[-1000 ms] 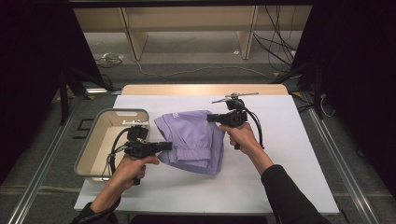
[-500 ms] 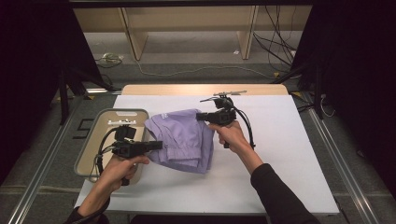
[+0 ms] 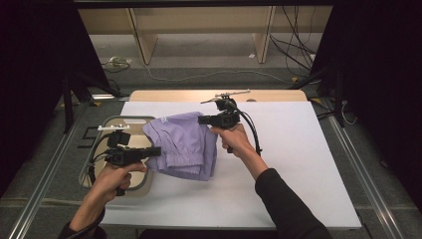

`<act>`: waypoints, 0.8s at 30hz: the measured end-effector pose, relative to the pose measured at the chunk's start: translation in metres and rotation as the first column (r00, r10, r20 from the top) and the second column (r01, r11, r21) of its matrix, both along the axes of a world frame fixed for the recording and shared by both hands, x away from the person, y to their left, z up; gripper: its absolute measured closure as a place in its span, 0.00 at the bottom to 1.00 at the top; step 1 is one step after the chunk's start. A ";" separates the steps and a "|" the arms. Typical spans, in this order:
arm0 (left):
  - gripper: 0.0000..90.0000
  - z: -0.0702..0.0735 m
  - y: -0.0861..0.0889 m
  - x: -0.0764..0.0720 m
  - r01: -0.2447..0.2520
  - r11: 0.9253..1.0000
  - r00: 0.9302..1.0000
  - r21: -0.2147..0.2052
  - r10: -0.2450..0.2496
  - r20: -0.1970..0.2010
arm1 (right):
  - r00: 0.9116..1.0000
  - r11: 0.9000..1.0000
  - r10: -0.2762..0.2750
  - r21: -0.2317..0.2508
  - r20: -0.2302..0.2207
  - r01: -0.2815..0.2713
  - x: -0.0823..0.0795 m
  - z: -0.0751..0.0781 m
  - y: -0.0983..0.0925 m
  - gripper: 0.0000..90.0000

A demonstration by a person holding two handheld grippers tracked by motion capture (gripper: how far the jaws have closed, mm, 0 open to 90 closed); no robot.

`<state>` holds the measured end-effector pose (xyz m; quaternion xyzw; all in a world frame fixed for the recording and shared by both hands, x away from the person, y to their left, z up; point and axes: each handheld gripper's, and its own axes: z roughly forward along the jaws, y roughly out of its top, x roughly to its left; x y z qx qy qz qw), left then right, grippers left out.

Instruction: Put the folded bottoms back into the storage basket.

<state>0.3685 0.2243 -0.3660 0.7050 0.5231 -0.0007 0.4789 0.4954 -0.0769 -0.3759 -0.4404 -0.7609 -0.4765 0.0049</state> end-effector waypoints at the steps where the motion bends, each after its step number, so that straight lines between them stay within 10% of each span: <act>1: 0.97 0.001 0.002 0.000 -0.002 1.000 1.000 0.000 0.002 0.001 | 1.000 1.000 0.002 -0.001 -0.002 -0.002 0.001 0.001 0.003 0.97; 24: 0.97 0.012 0.058 0.002 -0.078 0.996 0.997 -0.035 0.078 0.001 | 1.000 0.999 0.028 -0.019 -0.006 -0.028 0.014 0.011 0.058 0.97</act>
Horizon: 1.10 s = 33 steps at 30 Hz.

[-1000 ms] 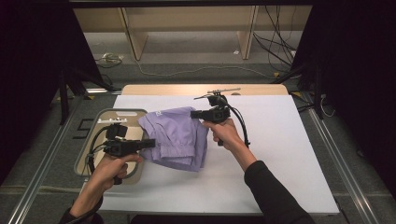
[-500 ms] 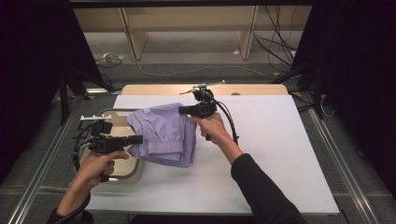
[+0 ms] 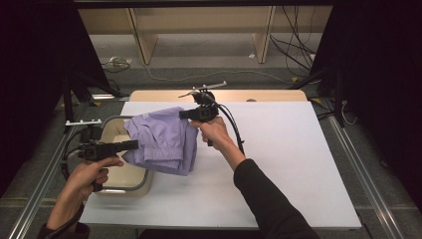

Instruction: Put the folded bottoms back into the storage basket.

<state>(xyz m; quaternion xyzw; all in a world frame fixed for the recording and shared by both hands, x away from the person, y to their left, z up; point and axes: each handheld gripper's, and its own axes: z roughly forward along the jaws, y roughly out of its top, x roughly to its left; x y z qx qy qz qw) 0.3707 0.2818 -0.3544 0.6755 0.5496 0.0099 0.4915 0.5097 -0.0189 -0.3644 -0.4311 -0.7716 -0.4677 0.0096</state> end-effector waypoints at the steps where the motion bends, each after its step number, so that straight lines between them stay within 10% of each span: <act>1: 0.97 0.001 0.002 0.000 -0.007 1.000 1.000 -0.003 0.007 0.002 | 1.000 1.000 0.001 0.000 0.000 -0.001 0.001 0.001 0.002 0.97; 33: 0.97 -0.001 0.065 -0.002 -0.120 0.993 0.993 -0.023 0.120 -0.012 | 0.999 0.999 0.035 -0.028 -0.001 -0.035 0.013 0.010 0.073 0.97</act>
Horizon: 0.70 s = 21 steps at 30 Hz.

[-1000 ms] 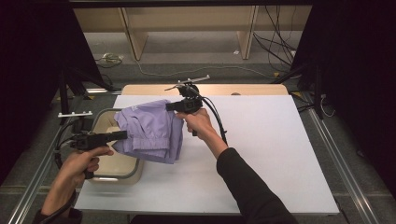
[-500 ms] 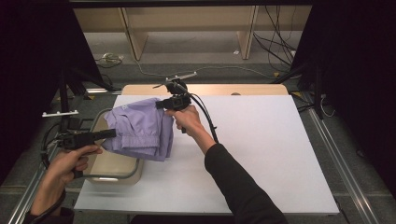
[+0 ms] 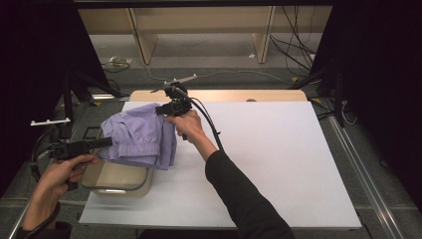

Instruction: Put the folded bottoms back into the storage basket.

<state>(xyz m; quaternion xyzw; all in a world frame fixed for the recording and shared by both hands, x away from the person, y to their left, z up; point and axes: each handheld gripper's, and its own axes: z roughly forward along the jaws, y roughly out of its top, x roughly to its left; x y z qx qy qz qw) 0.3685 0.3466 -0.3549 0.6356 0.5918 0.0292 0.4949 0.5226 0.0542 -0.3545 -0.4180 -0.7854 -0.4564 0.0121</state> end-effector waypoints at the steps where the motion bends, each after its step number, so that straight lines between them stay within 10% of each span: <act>1: 0.97 0.000 0.001 0.000 -0.002 1.000 1.000 0.002 0.002 -0.001 | 1.000 1.000 0.001 -0.001 0.000 -0.001 0.000 0.000 0.002 0.97; 21: 0.97 -0.009 0.024 0.001 -0.086 0.996 0.996 0.038 0.086 -0.019 | 1.000 1.000 -0.009 -0.017 -0.014 0.009 0.004 -0.002 0.029 0.97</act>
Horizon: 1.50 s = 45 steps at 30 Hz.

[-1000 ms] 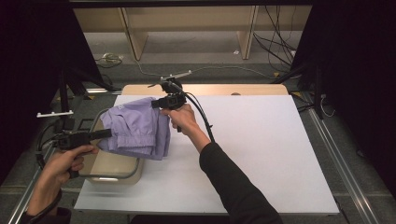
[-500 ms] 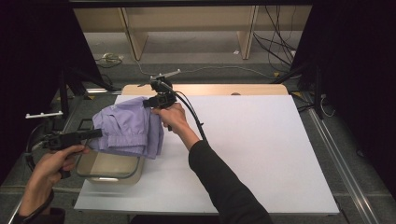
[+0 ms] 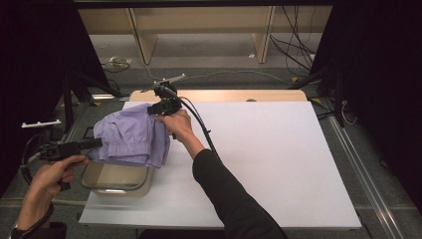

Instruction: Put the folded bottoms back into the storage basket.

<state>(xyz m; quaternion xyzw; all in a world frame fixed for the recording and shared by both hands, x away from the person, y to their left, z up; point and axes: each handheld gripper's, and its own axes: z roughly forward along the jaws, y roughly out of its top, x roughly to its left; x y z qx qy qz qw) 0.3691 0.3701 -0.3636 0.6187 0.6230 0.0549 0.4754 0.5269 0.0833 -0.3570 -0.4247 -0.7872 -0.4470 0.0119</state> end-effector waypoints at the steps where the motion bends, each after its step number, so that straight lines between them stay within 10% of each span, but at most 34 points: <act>1: 0.97 -0.001 0.001 0.000 -0.005 1.000 1.000 -0.001 0.005 -0.003 | 1.000 1.000 0.000 -0.003 0.003 0.000 0.000 -0.001 0.001 0.97; 45: 0.97 -0.026 0.013 0.007 -0.093 0.994 0.993 0.051 0.096 -0.065 | 1.000 0.998 0.021 -0.061 -0.015 -0.022 -0.005 -0.016 0.020 0.96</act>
